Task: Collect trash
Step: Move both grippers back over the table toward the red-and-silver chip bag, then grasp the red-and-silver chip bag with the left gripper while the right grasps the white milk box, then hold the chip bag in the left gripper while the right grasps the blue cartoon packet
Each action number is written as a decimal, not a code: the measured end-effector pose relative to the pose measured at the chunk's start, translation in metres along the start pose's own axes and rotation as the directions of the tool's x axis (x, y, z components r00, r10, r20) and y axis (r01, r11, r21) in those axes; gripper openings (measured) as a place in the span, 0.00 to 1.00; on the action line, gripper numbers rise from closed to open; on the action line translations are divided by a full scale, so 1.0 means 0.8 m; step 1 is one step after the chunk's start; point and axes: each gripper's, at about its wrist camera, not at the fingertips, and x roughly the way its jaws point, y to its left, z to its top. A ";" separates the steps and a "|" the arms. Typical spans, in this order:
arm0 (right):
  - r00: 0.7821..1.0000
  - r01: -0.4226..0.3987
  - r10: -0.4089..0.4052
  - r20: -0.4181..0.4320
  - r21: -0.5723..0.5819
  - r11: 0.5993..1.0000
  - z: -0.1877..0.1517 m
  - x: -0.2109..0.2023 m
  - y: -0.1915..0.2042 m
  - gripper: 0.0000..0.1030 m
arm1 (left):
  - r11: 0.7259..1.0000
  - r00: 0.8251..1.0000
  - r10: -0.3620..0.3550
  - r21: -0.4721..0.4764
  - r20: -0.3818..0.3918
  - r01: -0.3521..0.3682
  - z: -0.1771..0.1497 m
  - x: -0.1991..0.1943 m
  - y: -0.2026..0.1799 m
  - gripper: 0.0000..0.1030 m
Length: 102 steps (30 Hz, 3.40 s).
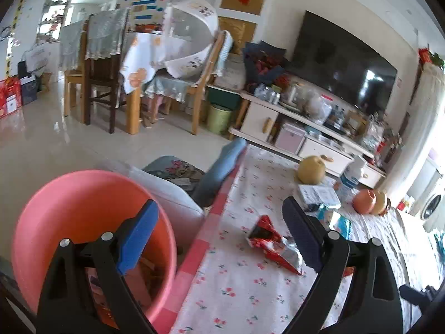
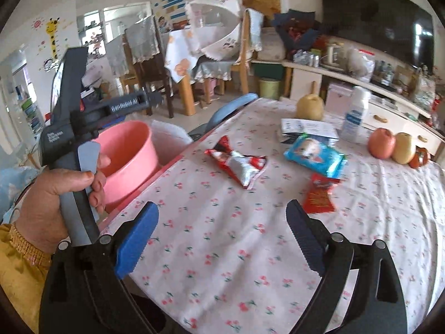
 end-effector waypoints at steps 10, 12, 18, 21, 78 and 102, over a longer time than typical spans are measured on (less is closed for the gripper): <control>0.999 0.044 -0.046 0.016 0.065 0.997 -0.028 -0.030 -0.045 0.92 | 0.993 1.000 0.015 0.121 -0.024 -0.012 -0.020 0.003 -0.048 0.89; 0.998 0.053 -0.055 0.021 0.072 0.996 -0.032 -0.034 -0.054 0.92 | 0.992 1.000 0.003 0.127 -0.028 0.000 -0.021 0.002 -0.055 0.88; 0.997 0.068 -0.071 0.023 0.112 0.991 -0.043 -0.041 -0.084 0.92 | 0.984 0.999 -0.004 0.180 -0.039 0.011 -0.032 0.000 -0.088 0.89; 0.997 0.070 -0.073 0.020 0.131 0.989 -0.049 -0.042 -0.098 0.92 | 0.977 0.998 -0.014 0.209 -0.068 0.028 -0.040 0.004 -0.107 0.89; 0.975 0.074 -0.056 -0.217 0.076 0.994 0.199 0.334 -0.245 0.53 | 0.993 0.932 0.080 -0.053 -0.354 -0.105 -0.053 0.172 -0.119 0.52; 0.948 -0.007 0.055 -0.312 0.153 0.988 0.100 0.240 -0.255 0.52 | 0.991 0.903 -0.048 0.094 -0.426 0.097 -0.084 0.148 -0.172 0.49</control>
